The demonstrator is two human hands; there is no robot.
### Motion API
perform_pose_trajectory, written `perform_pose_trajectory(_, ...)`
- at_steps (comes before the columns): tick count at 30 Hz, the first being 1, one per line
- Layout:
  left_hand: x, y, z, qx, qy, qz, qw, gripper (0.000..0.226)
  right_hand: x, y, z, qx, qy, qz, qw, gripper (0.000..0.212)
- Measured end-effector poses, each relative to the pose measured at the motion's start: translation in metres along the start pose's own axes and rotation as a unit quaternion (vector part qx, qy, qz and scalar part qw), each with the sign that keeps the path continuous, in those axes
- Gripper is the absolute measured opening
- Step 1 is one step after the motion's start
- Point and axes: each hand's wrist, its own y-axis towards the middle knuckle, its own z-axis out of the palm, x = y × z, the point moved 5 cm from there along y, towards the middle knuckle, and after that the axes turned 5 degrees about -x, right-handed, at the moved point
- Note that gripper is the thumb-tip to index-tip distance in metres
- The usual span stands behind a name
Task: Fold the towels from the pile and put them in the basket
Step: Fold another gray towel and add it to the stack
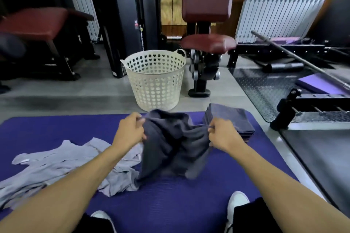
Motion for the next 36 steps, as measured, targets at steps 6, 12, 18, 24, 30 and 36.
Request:
perform_pose_trajectory(6,-0.045,-0.009,-0.03,-0.07,-0.071,0.046,0.994,0.017,0.01,-0.027,-0.042,-0.175,0.111,0.0,0.978,0.013)
perform_pose_trajectory(12,-0.033,0.008,-0.003,0.075,-0.084,-0.109,0.988,0.025,0.003,-0.013,-0.037,-0.168,0.104,0.01,0.98,0.014)
perform_pose_trajectory(18,0.001,0.044,0.04,0.084,-0.033,-0.063,0.994,0.027,-0.016,0.026,0.001,-0.075,0.135,0.05,0.987,0.017)
perform_pose_trajectory(24,-0.046,0.058,0.007,-0.069,-0.202,0.085,0.973,0.022,-0.001,0.039,-0.028,-0.222,0.297,-0.008,0.929,0.009)
perform_pose_trajectory(30,-0.003,0.039,-0.009,-0.069,-0.075,0.077,0.992,0.018,-0.011,0.023,-0.016,-0.193,0.221,-0.047,0.955,0.01)
perform_pose_trajectory(36,0.096,-0.015,0.027,0.011,0.033,0.015,0.999,0.021,-0.062,-0.038,0.059,-0.103,0.147,0.009,0.984,0.01)
